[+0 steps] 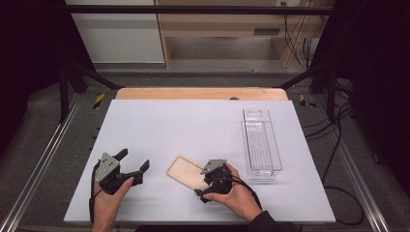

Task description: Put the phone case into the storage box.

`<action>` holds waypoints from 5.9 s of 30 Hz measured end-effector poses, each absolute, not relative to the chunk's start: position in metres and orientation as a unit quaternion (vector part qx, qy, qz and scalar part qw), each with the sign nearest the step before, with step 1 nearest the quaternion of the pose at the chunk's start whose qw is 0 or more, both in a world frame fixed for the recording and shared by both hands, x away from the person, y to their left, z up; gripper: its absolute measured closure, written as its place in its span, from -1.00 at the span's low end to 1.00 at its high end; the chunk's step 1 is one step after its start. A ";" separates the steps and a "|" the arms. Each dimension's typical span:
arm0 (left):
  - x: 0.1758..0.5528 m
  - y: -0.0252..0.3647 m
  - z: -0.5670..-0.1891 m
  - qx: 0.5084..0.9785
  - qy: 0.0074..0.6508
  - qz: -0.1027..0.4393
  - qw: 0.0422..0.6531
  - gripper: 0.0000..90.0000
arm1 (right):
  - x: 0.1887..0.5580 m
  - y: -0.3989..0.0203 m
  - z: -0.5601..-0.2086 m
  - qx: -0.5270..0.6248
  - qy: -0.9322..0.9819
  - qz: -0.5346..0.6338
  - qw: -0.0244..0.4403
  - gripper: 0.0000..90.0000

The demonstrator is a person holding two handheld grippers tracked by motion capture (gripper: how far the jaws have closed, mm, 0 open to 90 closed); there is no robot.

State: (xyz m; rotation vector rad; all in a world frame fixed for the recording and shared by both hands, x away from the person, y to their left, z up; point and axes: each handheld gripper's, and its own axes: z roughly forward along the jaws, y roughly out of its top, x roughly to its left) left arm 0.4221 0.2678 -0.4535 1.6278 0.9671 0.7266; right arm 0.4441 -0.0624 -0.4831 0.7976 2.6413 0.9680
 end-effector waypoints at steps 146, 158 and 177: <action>0.435 0.149 -0.381 0.665 0.395 0.115 0.623 0.77 | 0.426 -0.084 -0.438 0.318 0.753 0.531 0.224 -0.94; 0.433 0.143 -0.378 0.673 0.389 0.128 0.616 0.77 | 0.437 -0.084 -0.403 0.316 0.765 0.519 0.215 -0.93; 0.432 0.136 -0.379 0.677 0.386 0.119 0.615 0.77 | 0.450 -0.071 -0.396 0.325 0.768 0.511 0.209 -0.92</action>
